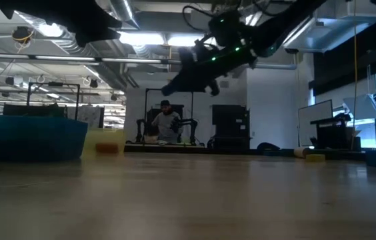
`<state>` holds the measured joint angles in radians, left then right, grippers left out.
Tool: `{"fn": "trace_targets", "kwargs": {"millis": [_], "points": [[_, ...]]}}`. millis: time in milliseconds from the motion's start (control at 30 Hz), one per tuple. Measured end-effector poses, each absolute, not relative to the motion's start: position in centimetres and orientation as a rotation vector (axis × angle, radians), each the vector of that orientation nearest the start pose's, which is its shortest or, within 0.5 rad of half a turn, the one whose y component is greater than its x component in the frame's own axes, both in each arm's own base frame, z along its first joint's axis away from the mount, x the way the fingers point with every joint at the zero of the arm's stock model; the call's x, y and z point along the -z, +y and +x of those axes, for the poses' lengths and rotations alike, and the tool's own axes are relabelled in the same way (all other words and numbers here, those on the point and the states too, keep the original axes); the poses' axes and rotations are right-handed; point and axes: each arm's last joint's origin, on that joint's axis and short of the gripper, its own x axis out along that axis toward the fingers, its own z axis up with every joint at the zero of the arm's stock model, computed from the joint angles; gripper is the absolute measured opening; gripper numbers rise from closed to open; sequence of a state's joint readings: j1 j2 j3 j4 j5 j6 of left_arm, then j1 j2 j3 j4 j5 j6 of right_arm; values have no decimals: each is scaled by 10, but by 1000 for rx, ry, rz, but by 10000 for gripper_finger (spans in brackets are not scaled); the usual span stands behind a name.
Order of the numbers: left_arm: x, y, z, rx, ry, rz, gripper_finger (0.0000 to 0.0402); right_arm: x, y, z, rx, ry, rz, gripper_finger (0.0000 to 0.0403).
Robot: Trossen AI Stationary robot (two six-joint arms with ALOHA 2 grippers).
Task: Sort blocks by size
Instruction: Put the blue cylindrical block into the yellow bin
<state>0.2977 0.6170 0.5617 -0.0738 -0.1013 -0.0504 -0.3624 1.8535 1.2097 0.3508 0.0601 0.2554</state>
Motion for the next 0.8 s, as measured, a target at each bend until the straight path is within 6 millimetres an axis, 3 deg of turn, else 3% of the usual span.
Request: {"fn": "trace_targets", "kwargs": {"millis": [533,800], "points": [[-291,46,141,-400,115,-60,196,-209,-182,491,417,150,264,140],[-291,46,141,-398,117,-55,196,-191,-197,528,418,147,261,140]]}}
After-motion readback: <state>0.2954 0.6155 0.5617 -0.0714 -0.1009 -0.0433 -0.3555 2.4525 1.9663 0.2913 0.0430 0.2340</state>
